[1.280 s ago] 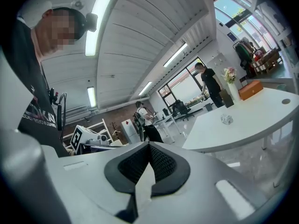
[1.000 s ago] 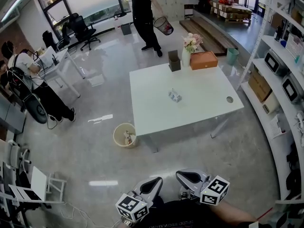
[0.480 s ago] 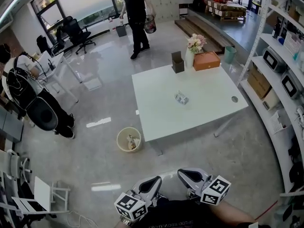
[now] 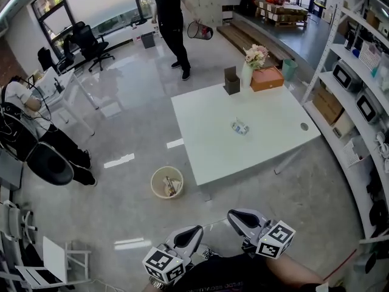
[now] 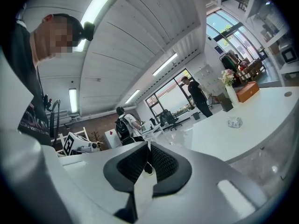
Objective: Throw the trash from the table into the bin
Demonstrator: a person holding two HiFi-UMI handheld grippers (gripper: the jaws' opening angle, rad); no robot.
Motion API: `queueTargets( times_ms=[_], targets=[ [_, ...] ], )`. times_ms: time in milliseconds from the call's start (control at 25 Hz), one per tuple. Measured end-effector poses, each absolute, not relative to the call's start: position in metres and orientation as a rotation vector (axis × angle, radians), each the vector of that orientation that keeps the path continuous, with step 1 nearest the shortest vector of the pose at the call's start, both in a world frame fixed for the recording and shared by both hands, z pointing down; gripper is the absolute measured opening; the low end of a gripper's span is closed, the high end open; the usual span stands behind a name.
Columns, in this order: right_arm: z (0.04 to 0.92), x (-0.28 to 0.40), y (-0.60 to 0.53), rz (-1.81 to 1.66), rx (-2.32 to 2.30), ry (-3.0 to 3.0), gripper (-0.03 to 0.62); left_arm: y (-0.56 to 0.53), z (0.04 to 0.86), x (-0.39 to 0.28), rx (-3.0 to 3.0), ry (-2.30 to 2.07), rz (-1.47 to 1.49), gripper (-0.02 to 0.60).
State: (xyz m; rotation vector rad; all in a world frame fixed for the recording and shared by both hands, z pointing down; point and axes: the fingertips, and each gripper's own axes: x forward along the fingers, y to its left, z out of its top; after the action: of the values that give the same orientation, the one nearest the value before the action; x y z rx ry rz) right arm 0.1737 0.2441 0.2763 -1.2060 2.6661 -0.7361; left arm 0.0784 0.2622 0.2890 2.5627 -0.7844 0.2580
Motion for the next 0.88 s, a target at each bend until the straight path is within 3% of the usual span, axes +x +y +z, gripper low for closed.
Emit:
queueTargets(
  times_ms=[480, 880],
  targets=[
    [0.276, 0.167, 0.193, -0.681, -1.295, 2.693, 0.052, 0.233, 0.286, 0.043, 2.539, -0.837, 0.193, 0.008],
    [0.301, 0.246, 0.080, -0.626, -1.426, 2.755, 0.094, 0.177, 0.284, 0.055, 2.445, -1.017, 0.156, 0.008]
  ],
)
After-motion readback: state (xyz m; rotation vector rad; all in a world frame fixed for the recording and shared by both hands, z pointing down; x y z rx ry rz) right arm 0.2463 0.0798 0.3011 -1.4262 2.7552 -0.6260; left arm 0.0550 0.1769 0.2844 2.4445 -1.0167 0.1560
